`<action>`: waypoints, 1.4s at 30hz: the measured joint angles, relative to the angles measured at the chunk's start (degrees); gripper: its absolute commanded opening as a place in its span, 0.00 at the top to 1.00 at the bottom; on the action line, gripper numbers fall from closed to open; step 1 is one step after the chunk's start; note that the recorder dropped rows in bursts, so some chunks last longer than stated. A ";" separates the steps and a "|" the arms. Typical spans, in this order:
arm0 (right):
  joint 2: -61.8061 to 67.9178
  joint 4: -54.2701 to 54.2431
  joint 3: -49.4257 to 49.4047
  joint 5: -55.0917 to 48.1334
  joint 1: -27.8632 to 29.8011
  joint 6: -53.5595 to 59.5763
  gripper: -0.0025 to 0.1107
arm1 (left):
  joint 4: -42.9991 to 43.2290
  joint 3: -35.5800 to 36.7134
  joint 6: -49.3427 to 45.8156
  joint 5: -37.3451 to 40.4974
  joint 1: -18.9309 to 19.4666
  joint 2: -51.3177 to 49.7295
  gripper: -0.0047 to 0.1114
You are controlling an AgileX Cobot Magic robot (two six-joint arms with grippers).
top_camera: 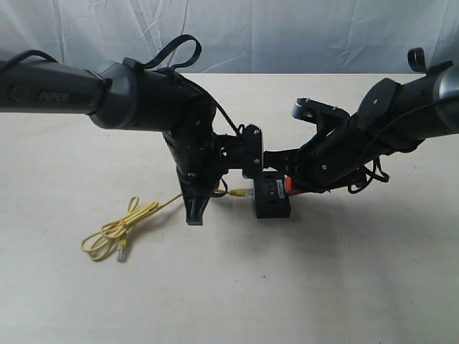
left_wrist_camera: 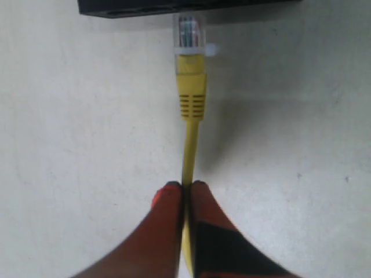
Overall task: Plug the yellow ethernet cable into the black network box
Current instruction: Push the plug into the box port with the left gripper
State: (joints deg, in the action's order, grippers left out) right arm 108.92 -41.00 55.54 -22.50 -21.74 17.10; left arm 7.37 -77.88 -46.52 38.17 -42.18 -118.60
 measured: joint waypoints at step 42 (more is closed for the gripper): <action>0.00 0.00 0.00 0.00 0.00 0.00 0.99 | 0.06 -0.09 -0.43 -0.94 0.00 -1.53 0.96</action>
State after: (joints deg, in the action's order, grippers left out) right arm 108.92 -41.00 55.54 -22.50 -21.74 17.10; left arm 7.43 -77.97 -46.94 37.24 -42.18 -120.13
